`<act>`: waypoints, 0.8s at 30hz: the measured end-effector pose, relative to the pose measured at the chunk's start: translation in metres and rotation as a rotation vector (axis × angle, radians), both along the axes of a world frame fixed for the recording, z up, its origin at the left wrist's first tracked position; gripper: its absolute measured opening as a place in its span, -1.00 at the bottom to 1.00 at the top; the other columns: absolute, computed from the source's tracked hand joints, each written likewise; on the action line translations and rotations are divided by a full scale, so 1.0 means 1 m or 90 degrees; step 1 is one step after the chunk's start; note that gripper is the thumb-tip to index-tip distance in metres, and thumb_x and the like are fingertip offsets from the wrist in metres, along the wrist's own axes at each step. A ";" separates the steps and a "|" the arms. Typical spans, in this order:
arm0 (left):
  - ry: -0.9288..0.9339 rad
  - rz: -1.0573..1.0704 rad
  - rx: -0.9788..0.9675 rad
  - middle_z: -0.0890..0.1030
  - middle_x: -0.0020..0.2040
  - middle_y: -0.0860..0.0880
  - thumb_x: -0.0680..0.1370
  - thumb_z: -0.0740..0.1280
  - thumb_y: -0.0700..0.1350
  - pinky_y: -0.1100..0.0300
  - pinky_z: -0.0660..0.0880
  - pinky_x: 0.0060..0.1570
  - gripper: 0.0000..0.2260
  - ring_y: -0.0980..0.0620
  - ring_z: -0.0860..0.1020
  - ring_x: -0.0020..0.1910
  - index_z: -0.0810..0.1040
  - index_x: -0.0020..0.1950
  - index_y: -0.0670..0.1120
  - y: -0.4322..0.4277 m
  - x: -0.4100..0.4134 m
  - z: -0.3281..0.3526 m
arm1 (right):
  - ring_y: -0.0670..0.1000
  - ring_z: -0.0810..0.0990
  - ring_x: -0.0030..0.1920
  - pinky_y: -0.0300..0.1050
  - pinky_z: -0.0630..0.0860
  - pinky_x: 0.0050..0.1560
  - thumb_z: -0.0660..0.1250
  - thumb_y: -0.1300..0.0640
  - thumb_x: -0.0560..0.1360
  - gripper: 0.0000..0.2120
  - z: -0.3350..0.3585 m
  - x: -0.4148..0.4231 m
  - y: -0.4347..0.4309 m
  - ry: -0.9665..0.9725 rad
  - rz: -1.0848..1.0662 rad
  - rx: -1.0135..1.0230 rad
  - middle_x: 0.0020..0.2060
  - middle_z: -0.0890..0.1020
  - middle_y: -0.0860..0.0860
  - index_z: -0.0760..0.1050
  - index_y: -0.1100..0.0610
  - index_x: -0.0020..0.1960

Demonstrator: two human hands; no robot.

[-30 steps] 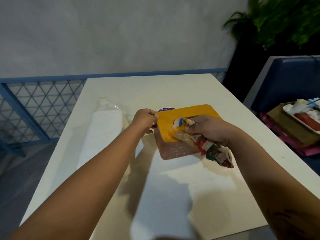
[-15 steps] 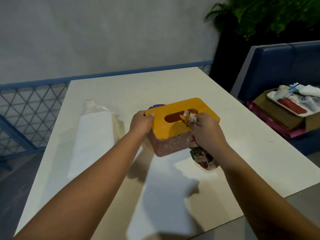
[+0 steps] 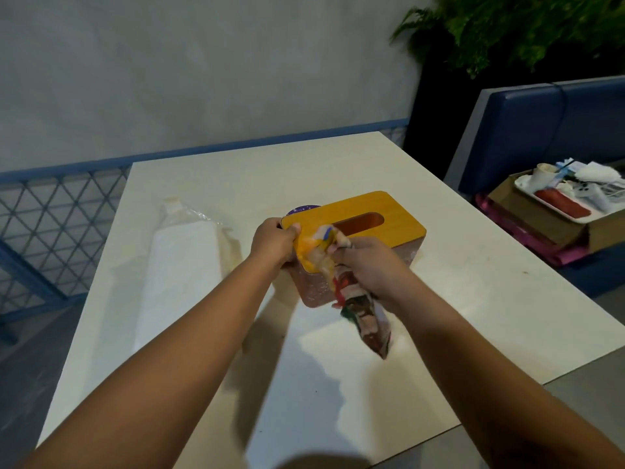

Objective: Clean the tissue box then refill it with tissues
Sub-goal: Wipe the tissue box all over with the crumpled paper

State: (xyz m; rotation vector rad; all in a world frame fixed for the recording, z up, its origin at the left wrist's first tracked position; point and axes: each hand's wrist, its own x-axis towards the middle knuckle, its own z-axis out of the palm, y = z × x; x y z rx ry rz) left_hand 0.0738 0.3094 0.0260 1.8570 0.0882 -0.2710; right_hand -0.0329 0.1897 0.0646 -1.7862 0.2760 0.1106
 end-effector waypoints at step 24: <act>0.044 -0.001 -0.050 0.57 0.00 -0.18 0.56 0.29 -0.13 -0.20 0.54 0.08 -0.82 -0.19 0.57 0.00 0.50 0.12 -0.17 0.003 0.007 -0.001 | 0.09 0.48 -0.14 -0.07 0.34 -0.21 0.19 0.12 0.57 -0.83 -0.002 0.020 0.011 -0.106 0.142 -0.513 -0.18 0.49 0.04 0.47 0.17 -0.13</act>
